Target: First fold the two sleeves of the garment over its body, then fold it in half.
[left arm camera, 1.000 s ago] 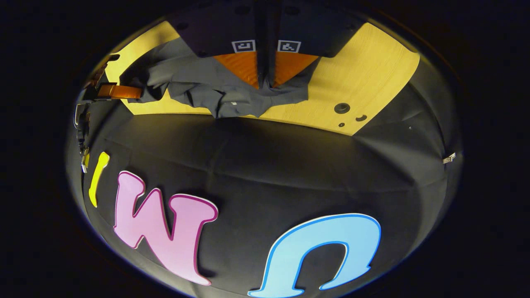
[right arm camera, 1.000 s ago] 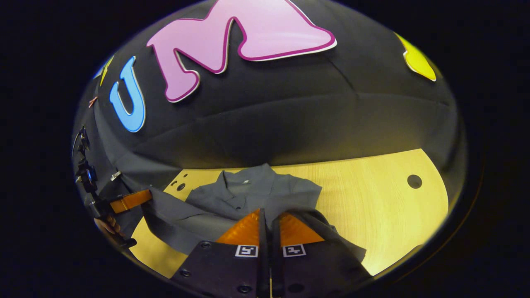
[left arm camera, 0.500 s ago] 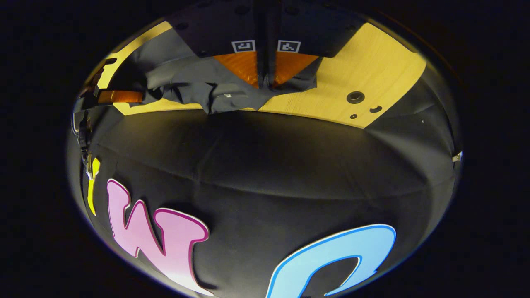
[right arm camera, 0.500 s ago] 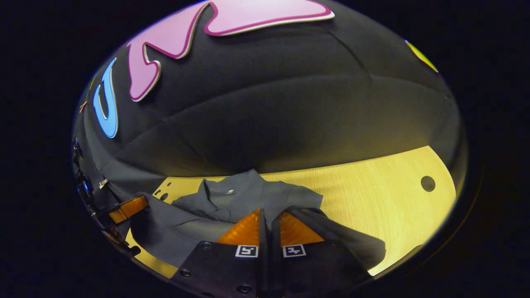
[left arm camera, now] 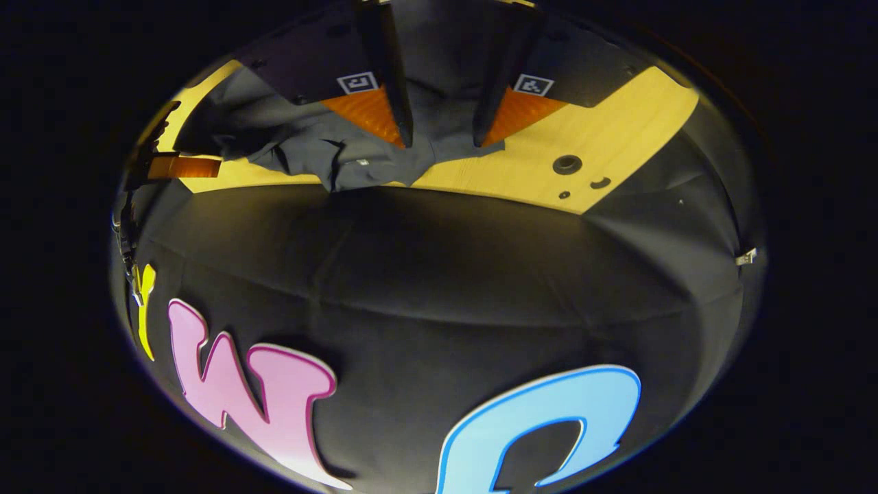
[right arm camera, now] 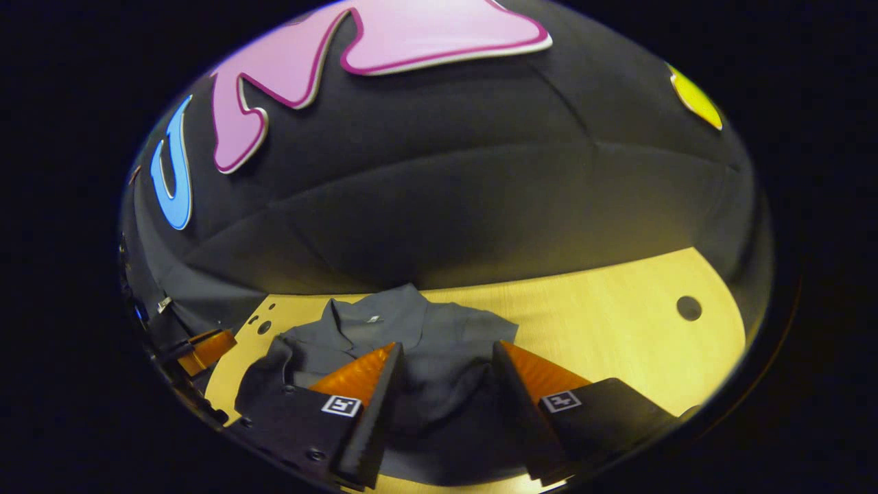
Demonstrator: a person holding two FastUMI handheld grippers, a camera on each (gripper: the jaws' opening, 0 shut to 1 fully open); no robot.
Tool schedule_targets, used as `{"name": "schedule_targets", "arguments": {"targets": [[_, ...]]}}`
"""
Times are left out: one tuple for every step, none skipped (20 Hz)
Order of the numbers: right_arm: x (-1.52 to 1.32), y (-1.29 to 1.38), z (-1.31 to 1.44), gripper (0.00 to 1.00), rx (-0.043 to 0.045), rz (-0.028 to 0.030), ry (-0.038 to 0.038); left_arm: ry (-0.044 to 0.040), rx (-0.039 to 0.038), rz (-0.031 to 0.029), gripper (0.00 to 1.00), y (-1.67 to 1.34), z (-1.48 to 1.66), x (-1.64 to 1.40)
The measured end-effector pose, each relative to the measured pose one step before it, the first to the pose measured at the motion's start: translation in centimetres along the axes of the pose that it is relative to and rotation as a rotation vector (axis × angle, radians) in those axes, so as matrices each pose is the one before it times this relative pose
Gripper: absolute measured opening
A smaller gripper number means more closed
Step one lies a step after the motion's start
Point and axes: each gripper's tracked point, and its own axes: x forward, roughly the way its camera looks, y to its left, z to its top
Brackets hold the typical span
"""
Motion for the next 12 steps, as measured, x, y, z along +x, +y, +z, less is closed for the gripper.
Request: {"name": "schedule_targets", "arguments": {"targets": [[-1.230, -0.030, 0.827, 0.73, -0.01453, -0.00671, -0.02058, -0.01485, 0.01245, 0.00256, 0.61, -0.020, 0.807, -1.246], [-1.158, 0.100, 0.506, 0.99, -0.00864, -0.00570, -0.01659, -0.01534, 0.01589, 0.00220, 0.68, -0.066, 0.798, -1.433], [-1.320, -0.146, 0.763, 0.99, -0.00768, -0.00913, -0.01953, -0.01795, 0.01878, 0.00417, 0.71, -0.129, 0.891, -1.528], [-1.581, 0.084, 0.614, 0.99, -0.00443, -0.00723, -0.01822, -0.01969, 0.01614, 0.00460, 0.78, -0.141, 0.890, -1.630], [-1.465, 0.069, 0.437, 0.99, -0.00495, -0.00860, -0.01607, -0.02154, 0.00762, 0.00537, 0.82, -0.196, 0.922, -1.720], [-1.630, -0.107, 0.411, 0.99, -0.00962, -0.01322, -0.01702, -0.01753, 0.00078, -0.00145, 0.90, -0.263, 0.769, -1.742], [-1.713, 0.514, 0.256, 0.99, -0.00950, -0.01127, -0.01472, -0.01448, -0.00023, -0.00064, 0.93, -0.250, 0.739, -1.837], [-1.761, -0.194, 0.444, 0.99, -0.01073, -0.01312, -0.01682, -0.01421, 0.00089, 0.00134, 0.97, -0.110, 0.612, -1.800], [-1.852, -0.158, 0.505, 0.99, -0.00768, -0.01233, -0.01535, -0.01194, -0.00134, 0.00349, 0.97, 0.014, 0.611, -1.798], [-1.939, -0.107, 0.508, 0.99, -0.00542, -0.00889, -0.01738, -0.00965, -0.00471, 0.00061, 0.97, -0.010, 0.479, -1.812], [-1.947, -0.069, 0.498, 0.99, -0.00422, -0.00794, -0.01959, -0.01130, -0.00851, -0.00395, 0.97, -0.141, 0.466, -1.799], [-1.767, -0.111, 0.382, 0.99, -0.00310, -0.01171, -0.01722, -0.00299, -0.01252, -0.02374, 0.97, -0.457, 0.285, -1.735]]}}
